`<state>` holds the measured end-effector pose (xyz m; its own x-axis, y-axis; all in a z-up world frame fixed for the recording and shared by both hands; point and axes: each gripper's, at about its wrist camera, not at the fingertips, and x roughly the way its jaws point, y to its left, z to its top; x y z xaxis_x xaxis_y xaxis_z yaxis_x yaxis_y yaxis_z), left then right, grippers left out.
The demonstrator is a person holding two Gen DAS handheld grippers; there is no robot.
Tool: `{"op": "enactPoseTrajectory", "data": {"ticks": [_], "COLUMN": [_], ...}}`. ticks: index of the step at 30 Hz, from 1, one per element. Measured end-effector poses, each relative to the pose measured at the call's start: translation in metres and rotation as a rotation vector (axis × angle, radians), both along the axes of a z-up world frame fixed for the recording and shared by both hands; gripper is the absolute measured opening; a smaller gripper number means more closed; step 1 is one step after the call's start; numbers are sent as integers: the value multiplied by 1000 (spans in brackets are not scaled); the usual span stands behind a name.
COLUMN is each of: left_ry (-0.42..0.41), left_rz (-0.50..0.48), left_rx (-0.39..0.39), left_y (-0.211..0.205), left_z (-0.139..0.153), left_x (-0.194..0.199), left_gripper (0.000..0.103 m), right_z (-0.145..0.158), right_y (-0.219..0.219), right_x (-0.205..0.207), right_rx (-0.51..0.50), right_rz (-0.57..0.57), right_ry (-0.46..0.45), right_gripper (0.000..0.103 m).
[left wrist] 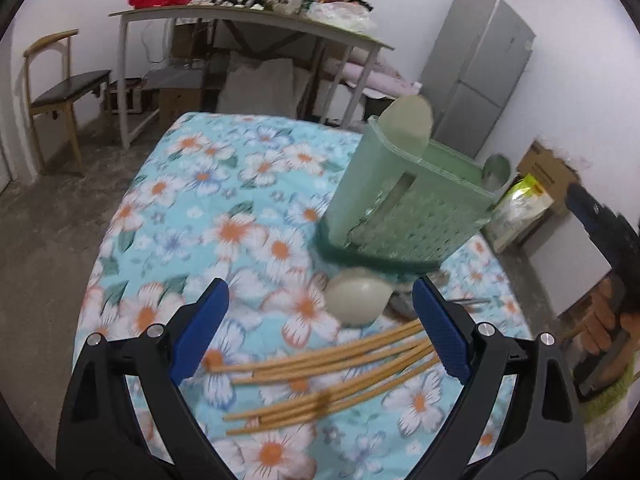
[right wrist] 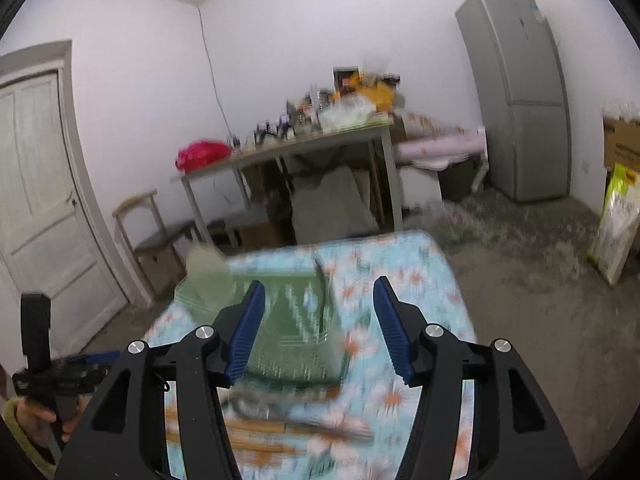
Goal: Organize utensils
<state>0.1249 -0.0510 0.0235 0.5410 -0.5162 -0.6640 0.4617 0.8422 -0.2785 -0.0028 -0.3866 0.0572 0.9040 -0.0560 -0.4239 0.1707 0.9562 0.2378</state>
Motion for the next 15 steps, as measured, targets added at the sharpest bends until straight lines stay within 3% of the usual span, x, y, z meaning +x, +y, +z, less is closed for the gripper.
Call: {"op": "enactPoseTrajectory", "data": {"ticks": [8,15], "left_ry": [2,4], "left_rz": [81,55], "left_rx": [48,-22], "left_y": [16,20], "left_z": [-21,-21], "left_x": [-19,-26], "left_gripper": [94,95], "right_z": [-68,-98], "right_y": [39,51], "right_x": [-3,4], "right_rx": [71,122], "right_rz": [77,74], "right_ry": [219,293], "right_gripper": [55,55]}}
